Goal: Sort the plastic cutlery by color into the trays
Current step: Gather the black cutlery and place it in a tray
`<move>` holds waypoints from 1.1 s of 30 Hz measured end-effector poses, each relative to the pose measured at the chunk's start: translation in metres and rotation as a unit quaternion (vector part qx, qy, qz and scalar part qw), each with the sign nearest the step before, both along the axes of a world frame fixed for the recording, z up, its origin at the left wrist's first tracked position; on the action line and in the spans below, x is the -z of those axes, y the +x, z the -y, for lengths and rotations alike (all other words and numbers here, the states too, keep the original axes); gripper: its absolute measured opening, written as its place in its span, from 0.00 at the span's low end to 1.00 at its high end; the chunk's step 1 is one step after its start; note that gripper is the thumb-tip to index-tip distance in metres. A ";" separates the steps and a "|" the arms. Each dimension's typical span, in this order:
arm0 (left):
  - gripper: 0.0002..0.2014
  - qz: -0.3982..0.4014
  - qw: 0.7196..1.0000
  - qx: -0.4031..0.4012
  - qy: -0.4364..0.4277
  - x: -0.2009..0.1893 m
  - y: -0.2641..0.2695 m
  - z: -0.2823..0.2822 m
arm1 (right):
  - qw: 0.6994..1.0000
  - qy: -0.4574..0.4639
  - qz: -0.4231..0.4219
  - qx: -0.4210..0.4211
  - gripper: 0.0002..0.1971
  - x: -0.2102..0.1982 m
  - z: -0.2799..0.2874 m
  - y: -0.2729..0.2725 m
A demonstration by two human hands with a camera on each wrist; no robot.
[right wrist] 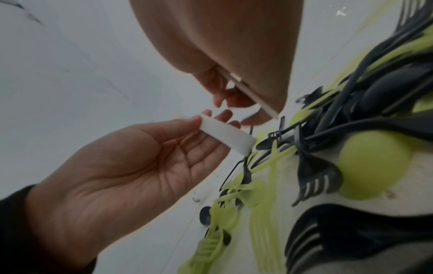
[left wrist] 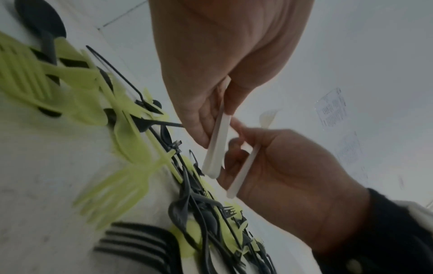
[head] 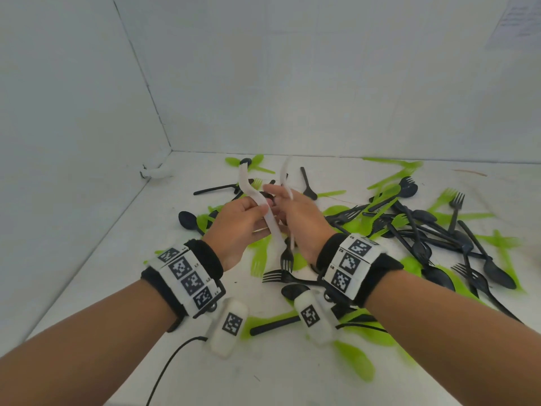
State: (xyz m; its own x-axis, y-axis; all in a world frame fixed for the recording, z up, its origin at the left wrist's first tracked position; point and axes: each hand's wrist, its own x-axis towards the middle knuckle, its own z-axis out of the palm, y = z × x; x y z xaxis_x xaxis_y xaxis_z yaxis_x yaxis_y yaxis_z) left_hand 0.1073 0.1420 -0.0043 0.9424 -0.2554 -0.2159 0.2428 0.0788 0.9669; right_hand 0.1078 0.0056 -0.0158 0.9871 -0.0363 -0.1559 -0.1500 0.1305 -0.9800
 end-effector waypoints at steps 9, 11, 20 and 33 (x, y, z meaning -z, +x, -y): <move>0.12 -0.011 0.998 0.048 0.038 -0.005 0.008 -0.012 | 0.995 -0.089 0.027 -0.028 0.19 -0.011 -0.005 -0.008; 0.14 0.005 0.997 0.045 0.060 -0.004 0.007 -0.012 | 0.994 -0.098 0.038 -0.028 0.22 -0.006 -0.011 -0.003; 0.12 0.047 0.992 0.063 0.102 0.000 0.006 -0.015 | 0.995 -0.013 -0.099 0.009 0.58 0.026 -0.030 0.018; 0.05 0.072 0.892 0.293 0.337 -0.016 0.013 0.010 | 0.765 -0.591 0.226 -0.119 0.18 -0.008 0.062 -0.011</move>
State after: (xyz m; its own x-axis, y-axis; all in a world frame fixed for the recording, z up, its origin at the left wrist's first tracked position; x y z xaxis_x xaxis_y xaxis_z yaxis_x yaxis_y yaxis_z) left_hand 0.1198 0.1318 0.0112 0.7202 -0.5709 -0.3942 -0.0788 -0.6318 0.7711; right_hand 0.0973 -0.0568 -0.0082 0.9310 0.3014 0.2061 0.3578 -0.8655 -0.3506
